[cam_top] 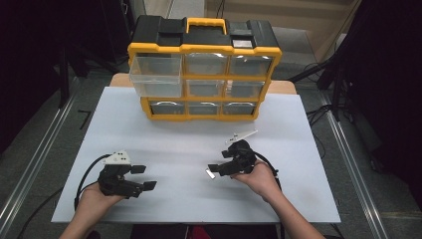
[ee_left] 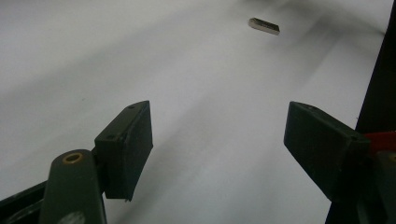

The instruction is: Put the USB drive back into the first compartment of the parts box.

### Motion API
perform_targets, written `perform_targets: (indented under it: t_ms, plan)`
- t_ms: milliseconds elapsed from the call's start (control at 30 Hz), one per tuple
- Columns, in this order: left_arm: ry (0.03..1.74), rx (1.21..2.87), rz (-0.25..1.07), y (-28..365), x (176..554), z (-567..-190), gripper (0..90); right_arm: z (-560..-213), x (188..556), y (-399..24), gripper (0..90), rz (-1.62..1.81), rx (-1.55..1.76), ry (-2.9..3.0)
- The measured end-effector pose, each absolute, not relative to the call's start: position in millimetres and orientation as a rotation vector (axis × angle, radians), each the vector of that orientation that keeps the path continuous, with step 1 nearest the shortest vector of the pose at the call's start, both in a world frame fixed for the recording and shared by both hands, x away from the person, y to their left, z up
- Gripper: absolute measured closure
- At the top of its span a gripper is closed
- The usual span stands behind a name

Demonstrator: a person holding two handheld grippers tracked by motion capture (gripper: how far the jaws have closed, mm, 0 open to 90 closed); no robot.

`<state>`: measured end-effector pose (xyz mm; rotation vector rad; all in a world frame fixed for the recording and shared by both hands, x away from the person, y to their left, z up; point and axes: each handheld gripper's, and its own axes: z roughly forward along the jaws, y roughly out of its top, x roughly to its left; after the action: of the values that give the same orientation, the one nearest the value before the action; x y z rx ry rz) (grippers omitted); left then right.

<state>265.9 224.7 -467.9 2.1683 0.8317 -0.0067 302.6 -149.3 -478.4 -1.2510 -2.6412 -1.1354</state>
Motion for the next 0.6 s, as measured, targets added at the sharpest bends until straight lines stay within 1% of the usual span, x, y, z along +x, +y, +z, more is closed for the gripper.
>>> perform_targets:
  t_ms: [333, 600]
  plan:
    - [0.831, 2.168, -0.001, 225, 266, -468, 24.7, -488, 298, -139, 22.8, -1.058, -1.254, -2.657]
    - [0.829, 2.170, 0.000, 225, 266, -467, 24.7, -495, 294, -130, 32.1, -1.009, -1.263, -2.664]
